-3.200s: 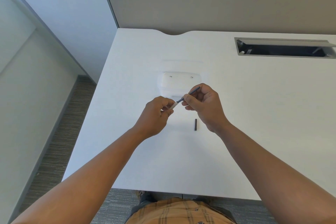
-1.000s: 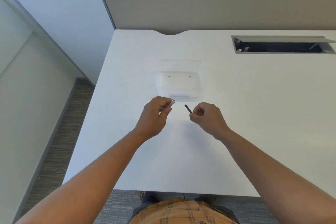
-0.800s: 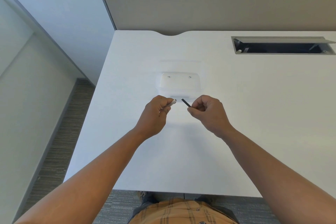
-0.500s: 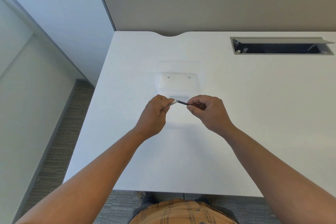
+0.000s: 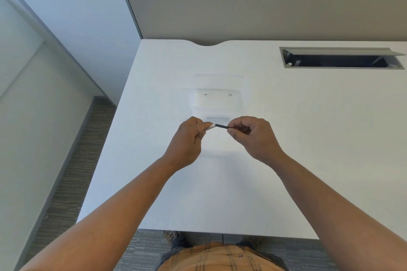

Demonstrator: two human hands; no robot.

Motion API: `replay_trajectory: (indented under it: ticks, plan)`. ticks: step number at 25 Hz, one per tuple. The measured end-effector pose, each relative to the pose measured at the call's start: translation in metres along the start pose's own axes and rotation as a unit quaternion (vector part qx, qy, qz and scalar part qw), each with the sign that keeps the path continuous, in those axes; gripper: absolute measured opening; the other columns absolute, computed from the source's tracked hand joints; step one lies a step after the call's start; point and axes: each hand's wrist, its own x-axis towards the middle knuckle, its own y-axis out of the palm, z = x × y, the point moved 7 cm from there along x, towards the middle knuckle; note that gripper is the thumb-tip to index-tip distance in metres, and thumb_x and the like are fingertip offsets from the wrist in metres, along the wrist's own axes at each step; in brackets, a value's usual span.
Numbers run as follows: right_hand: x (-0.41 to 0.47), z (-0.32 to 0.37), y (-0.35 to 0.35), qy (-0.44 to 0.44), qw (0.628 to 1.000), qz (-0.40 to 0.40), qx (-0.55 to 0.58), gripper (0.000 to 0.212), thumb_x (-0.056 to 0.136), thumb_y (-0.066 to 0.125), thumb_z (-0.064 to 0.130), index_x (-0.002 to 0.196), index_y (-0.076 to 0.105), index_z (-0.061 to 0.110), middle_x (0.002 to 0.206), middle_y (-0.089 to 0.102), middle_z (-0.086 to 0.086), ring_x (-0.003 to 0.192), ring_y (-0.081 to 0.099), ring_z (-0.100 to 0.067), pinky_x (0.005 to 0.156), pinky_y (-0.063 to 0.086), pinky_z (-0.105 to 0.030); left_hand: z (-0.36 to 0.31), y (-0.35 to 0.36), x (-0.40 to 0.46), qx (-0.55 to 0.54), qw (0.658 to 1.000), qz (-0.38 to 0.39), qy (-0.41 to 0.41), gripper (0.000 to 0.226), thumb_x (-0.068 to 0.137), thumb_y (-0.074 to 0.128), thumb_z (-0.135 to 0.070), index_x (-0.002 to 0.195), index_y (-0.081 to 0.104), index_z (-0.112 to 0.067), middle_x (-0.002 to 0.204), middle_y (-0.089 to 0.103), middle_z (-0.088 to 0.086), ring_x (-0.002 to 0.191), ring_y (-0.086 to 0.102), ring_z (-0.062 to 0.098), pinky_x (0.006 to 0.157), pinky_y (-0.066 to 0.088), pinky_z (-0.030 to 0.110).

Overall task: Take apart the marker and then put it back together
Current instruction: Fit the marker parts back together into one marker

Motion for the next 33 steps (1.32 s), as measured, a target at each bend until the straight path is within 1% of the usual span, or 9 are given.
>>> replay_trajectory:
  ticks: [5, 8, 11, 15, 18, 20, 23, 28, 33]
  plan:
    - [0.0, 0.003, -0.002, -0.042, 0.996, -0.002, -0.074, 0.013, 0.089, 0.073, 0.007, 0.092, 0.076, 0.019, 0.082, 0.069, 0.004, 0.069, 0.057, -0.008, 0.067, 0.046, -0.013, -0.004, 0.0, -0.003, 0.049, 0.999, -0.001, 0.021, 0.046, 0.097, 0.049, 0.002, 0.126, 0.067, -0.028, 0.094, 0.053, -0.006, 0.089, 0.052, 0.022, 0.075, 0.042, 0.024]
    - [0.0, 0.004, -0.001, -0.069, 0.992, 0.004, -0.103, 0.015, 0.09, 0.071, 0.005, 0.096, 0.075, 0.019, 0.087, 0.068, 0.0, 0.076, 0.058, -0.012, 0.07, 0.046, -0.014, -0.013, 0.001, -0.005, 0.085, 0.995, 0.019, 0.051, 0.044, 0.096, 0.05, 0.001, 0.127, 0.065, -0.027, 0.095, 0.051, -0.008, 0.087, 0.053, 0.02, 0.072, 0.049, 0.034]
    - [-0.001, 0.004, 0.003, -0.056, 0.993, 0.015, -0.101, 0.01, 0.092, 0.069, 0.009, 0.096, 0.073, 0.018, 0.085, 0.065, 0.002, 0.07, 0.053, -0.008, 0.066, 0.042, -0.01, -0.022, 0.002, -0.005, 0.117, 0.991, 0.03, 0.061, 0.04, 0.097, 0.051, -0.003, 0.127, 0.065, -0.026, 0.098, 0.052, -0.007, 0.087, 0.054, 0.019, 0.069, 0.051, 0.037]
    - [-0.002, -0.001, 0.011, -0.026, 0.992, 0.047, -0.117, 0.013, 0.099, 0.062, 0.018, 0.09, 0.071, 0.014, 0.073, 0.058, 0.003, 0.061, 0.044, -0.007, 0.059, 0.038, -0.018, -0.031, 0.003, -0.003, 0.148, 0.984, 0.036, 0.094, 0.038, 0.093, 0.046, -0.007, 0.123, 0.067, -0.02, 0.092, 0.063, -0.005, 0.081, 0.057, 0.023, 0.07, 0.052, 0.042]
    - [-0.001, -0.005, 0.014, -0.011, 0.991, 0.071, -0.112, 0.023, 0.101, 0.06, 0.025, 0.088, 0.069, 0.008, 0.068, 0.052, 0.003, 0.059, 0.04, -0.008, 0.057, 0.037, -0.024, -0.031, 0.004, -0.001, 0.169, 0.979, 0.045, 0.099, 0.037, 0.092, 0.046, -0.009, 0.121, 0.068, -0.02, 0.081, 0.058, -0.011, 0.073, 0.052, 0.022, 0.069, 0.05, 0.042]
    - [-0.003, -0.005, 0.012, -0.011, 0.995, 0.067, -0.074, 0.008, 0.096, 0.068, 0.02, 0.099, 0.071, 0.014, 0.077, 0.06, 0.005, 0.065, 0.05, -0.008, 0.064, 0.046, -0.022, -0.031, 0.004, 0.0, 0.169, 0.98, 0.047, 0.094, 0.034, 0.095, 0.049, -0.01, 0.12, 0.068, -0.02, 0.079, 0.051, -0.016, 0.073, 0.051, 0.02, 0.069, 0.05, 0.04]
    - [-0.004, -0.004, 0.01, -0.03, 0.997, 0.042, -0.062, 0.016, 0.091, 0.071, 0.007, 0.104, 0.072, 0.016, 0.086, 0.069, 0.002, 0.075, 0.06, -0.012, 0.072, 0.051, -0.019, -0.03, 0.001, 0.002, 0.167, 0.981, 0.049, 0.082, 0.029, 0.098, 0.051, -0.013, 0.119, 0.068, -0.022, 0.078, 0.05, -0.016, 0.075, 0.053, 0.019, 0.07, 0.049, 0.038]
    - [-0.002, -0.003, 0.013, -0.005, 0.995, 0.061, -0.073, 0.011, 0.098, 0.063, 0.014, 0.089, 0.07, 0.015, 0.07, 0.06, 0.006, 0.058, 0.046, -0.005, 0.057, 0.039, -0.013, -0.034, 0.001, 0.005, 0.177, 0.979, 0.052, 0.084, 0.025, 0.1, 0.049, -0.02, 0.115, 0.069, -0.025, 0.074, 0.052, -0.012, 0.071, 0.05, 0.018, 0.061, 0.045, 0.034]
    - [0.0, -0.014, 0.015, 0.037, 0.992, 0.093, -0.081, 0.019, 0.102, 0.057, 0.023, 0.089, 0.069, 0.017, 0.075, 0.063, 0.007, 0.064, 0.051, -0.006, 0.06, 0.041, -0.015, -0.033, 0.003, 0.007, 0.189, 0.977, 0.077, 0.059, 0.026, 0.101, 0.047, -0.025, 0.114, 0.069, -0.028, 0.074, 0.052, -0.011, 0.07, 0.051, 0.018, 0.06, 0.04, 0.031]
